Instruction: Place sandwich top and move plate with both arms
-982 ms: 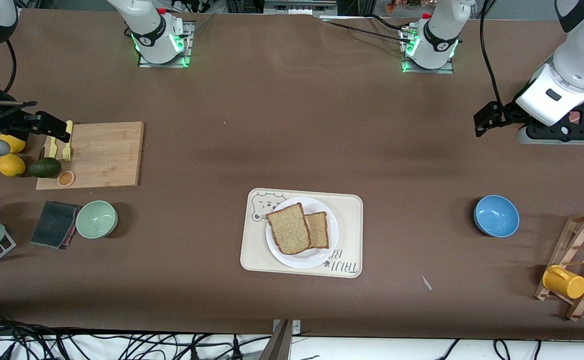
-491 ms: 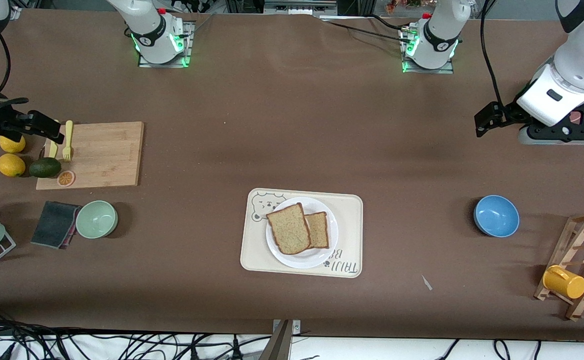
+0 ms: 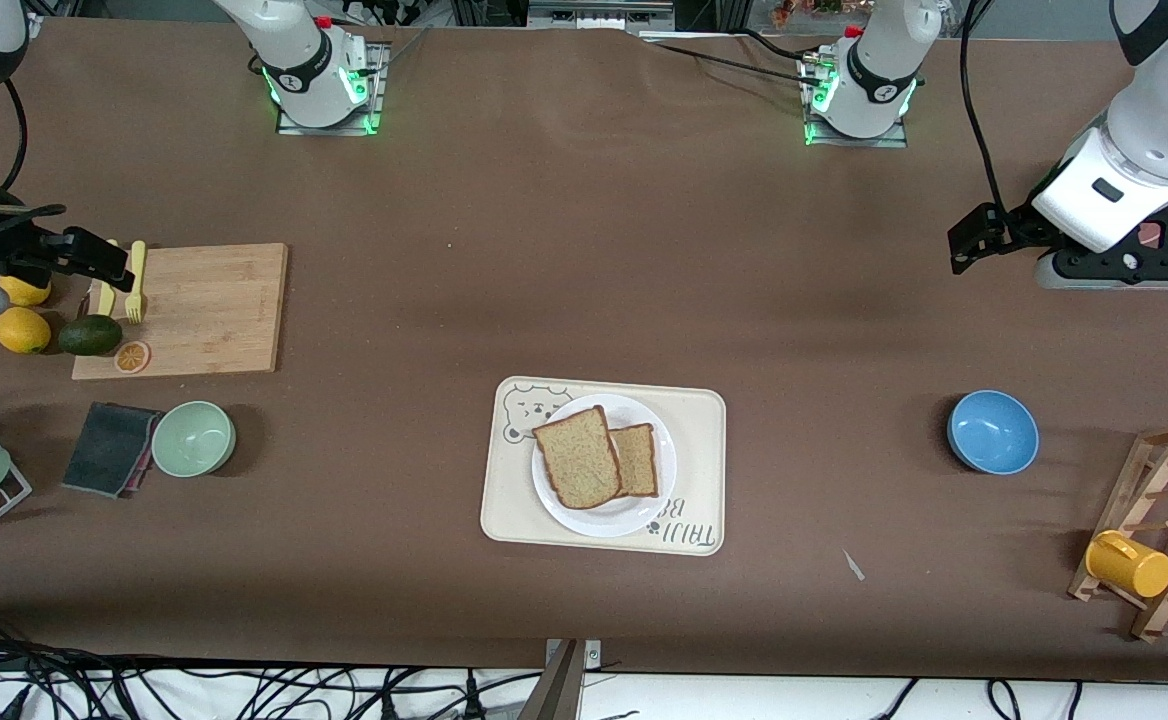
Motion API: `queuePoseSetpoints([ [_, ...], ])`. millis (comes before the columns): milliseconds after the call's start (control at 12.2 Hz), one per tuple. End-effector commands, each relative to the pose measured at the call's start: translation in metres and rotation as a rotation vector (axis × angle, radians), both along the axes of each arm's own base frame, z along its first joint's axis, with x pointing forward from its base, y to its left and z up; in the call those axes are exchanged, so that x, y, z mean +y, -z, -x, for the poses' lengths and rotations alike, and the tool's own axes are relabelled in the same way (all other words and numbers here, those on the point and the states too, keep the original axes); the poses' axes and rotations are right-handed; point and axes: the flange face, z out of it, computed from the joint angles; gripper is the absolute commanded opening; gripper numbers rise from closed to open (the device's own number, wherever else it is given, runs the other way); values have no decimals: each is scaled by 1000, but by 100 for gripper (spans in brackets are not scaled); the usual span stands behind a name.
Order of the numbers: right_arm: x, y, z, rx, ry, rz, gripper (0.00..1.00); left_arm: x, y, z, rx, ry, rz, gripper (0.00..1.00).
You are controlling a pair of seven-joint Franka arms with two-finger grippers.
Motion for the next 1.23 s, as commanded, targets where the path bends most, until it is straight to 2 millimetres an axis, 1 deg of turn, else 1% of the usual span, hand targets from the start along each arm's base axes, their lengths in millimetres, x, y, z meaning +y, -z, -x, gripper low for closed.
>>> queuePoseSetpoints([
  [0, 1, -6, -3, 2, -6, 3, 100, -2, -3, 1, -3, 12, 21, 100],
  [245, 0, -8, -2, -3, 1, 2, 100, -2, -3, 1, -4, 12, 20, 100],
  [327, -5, -8, -2, -5, 10, -4, 100, 0, -2, 1, -2, 9, 19, 100],
  [409, -3, -9, -2, -9, 9, -3, 100, 0, -2, 1, -1, 10, 19, 100],
  [573, -5, -9, -3, -11, 14, -6, 100, -5, -5, 1, -5, 17, 18, 100],
  [654, -1, -8, -4, -11, 4, 0, 100, -9, -3, 2, -3, 23, 17, 100],
  [1145, -4, -8, -3, -6, 10, -5, 100, -5, -3, 1, -4, 18, 18, 100],
])
